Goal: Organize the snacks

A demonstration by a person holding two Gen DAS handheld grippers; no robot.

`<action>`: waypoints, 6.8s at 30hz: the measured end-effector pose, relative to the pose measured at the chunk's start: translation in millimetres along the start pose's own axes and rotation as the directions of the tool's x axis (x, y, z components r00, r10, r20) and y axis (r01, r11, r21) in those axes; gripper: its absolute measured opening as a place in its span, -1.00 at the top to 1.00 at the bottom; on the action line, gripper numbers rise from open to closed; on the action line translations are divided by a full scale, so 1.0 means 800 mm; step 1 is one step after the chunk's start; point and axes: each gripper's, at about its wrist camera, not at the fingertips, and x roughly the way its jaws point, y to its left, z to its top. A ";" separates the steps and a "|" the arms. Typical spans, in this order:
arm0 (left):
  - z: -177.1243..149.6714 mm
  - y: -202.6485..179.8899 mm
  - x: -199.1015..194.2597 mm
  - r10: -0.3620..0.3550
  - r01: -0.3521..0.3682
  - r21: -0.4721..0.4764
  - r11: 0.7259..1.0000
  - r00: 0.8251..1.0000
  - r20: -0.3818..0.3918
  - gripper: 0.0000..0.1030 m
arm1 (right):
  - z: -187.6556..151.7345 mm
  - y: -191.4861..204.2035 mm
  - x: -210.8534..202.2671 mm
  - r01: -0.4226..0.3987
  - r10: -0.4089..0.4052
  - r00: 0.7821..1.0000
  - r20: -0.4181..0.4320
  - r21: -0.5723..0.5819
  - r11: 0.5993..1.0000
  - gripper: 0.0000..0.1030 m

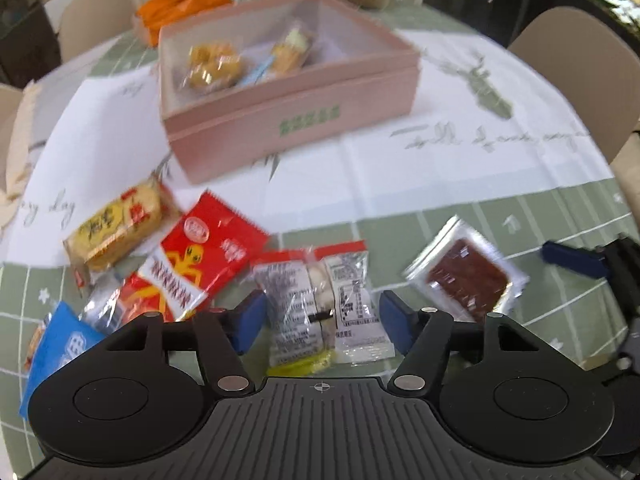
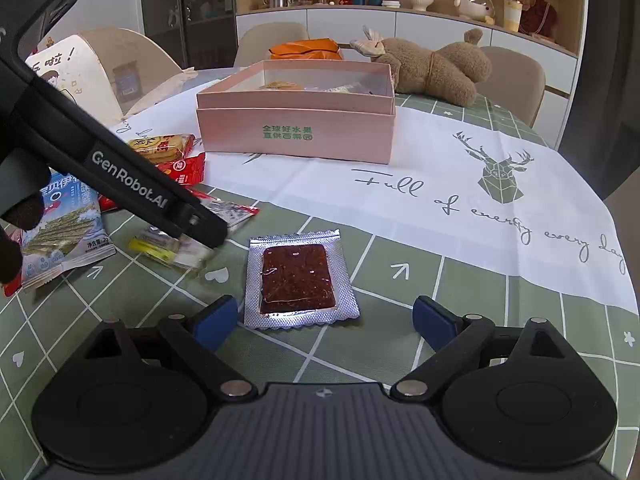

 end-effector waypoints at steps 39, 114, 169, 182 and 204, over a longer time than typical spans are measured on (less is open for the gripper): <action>-0.077 0.065 -0.050 -0.234 0.244 -0.160 0.957 0.969 0.081 -0.06 | 0.053 0.029 0.013 -0.055 0.046 0.991 -0.127 -0.066 0.996 0.26; 0.035 0.231 0.002 -0.078 0.081 -0.113 0.990 0.996 0.037 -0.04 | 0.087 0.135 0.056 -0.156 0.111 0.980 -0.163 -0.292 0.944 -0.62; -0.093 0.282 -0.114 0.069 0.020 -0.515 0.857 0.986 0.153 0.23 | 0.129 0.100 0.019 -0.229 0.216 0.971 -0.108 -0.134 0.964 -0.84; -0.173 0.282 -0.107 -0.023 0.085 -0.633 0.769 0.994 0.105 0.23 | 0.153 0.246 0.136 -0.357 0.310 0.930 -0.199 -0.278 0.892 -0.65; -0.077 0.197 -0.079 -0.144 0.189 -0.459 0.868 0.981 0.133 0.22 | 0.115 0.148 0.072 -0.236 0.189 0.969 -0.159 -0.370 0.899 -0.46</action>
